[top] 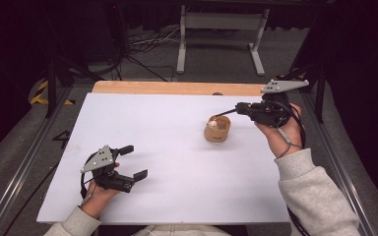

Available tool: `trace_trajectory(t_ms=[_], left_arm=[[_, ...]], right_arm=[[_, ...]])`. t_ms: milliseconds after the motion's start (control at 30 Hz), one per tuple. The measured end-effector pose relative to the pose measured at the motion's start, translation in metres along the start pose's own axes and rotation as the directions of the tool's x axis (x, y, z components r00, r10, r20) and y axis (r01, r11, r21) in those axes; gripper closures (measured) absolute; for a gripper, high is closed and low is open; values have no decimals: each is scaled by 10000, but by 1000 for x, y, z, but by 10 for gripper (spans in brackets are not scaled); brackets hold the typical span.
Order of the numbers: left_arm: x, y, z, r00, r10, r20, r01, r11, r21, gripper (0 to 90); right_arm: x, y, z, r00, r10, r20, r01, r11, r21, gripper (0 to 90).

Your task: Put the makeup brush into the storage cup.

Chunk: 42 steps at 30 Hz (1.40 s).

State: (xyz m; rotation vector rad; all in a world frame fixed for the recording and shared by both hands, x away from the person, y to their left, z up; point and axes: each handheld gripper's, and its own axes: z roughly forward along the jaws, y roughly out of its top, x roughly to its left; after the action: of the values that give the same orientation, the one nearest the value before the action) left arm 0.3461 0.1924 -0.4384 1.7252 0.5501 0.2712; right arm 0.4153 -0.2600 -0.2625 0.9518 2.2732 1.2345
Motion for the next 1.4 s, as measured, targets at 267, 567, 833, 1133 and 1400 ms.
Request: trace_trajectory(t_ms=[267, 567, 833, 1133, 1400], left_arm=[[0, 0, -1, 10000, 25, -32, -25, 10000, 4, 3], [0, 0, -2, 10000, 9, -27, -9, 10000, 8, 2], [0, 0, -1, 10000, 21, 8, -21, 10000, 12, 2], [1, 0, -2, 10000, 7, 3, -7, 10000, -21, 2], [1, -1, -2, 10000, -12, 37, 13, 10000, -74, 3]], right_arm=[[-7, 3, 3, 9998, 87, 167, -92, 9995, 318, 834], [-15, 8, 9, 9995, 186, 259, -208, 9959, 877, 834], [-17, 15, 16, 9997, 128, 223, -158, 9901, 1397, 834], [-20, 19, 26, 9997, 163, 177, -193, 9819, 1886, 833], [-25, 17, 35, 9996, 240, 136, -264, 9757, 2177, 833]])
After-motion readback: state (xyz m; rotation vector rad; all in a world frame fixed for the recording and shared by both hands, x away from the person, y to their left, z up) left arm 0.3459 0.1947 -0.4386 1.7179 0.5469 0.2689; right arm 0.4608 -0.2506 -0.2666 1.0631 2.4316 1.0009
